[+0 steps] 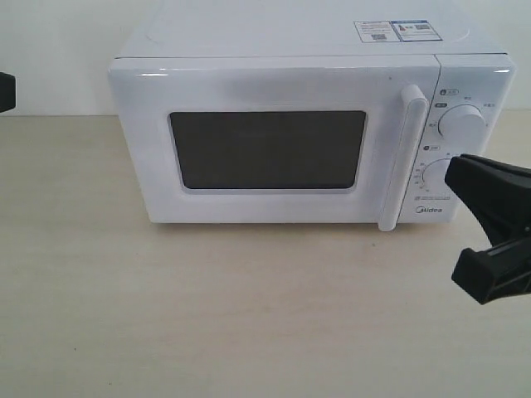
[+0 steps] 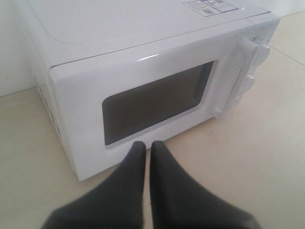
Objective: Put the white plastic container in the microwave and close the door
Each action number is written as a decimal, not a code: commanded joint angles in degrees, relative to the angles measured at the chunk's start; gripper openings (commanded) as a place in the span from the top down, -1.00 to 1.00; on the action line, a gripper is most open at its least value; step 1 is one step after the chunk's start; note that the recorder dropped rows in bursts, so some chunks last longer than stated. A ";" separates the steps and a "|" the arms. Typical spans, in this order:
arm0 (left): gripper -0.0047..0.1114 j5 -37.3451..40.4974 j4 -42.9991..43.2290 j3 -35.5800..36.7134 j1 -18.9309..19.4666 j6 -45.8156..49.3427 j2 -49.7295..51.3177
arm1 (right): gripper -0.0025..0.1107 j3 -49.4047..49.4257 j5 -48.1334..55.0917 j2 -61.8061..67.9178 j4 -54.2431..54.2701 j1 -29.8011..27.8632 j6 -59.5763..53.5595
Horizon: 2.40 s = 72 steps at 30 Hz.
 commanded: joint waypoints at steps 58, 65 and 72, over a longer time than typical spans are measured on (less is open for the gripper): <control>0.84 0.03 0.22 0.19 0.11 -0.43 -0.33 | 0.96 0.18 37.79 -30.84 -53.50 -53.53 44.03; 0.84 0.03 0.22 0.19 0.11 -0.43 -0.33 | 0.96 0.18 37.79 -30.97 -53.50 -53.53 43.80; 0.84 0.03 0.22 0.19 0.11 -0.43 -0.33 | 0.96 0.18 41.34 -30.97 -53.50 -53.53 42.35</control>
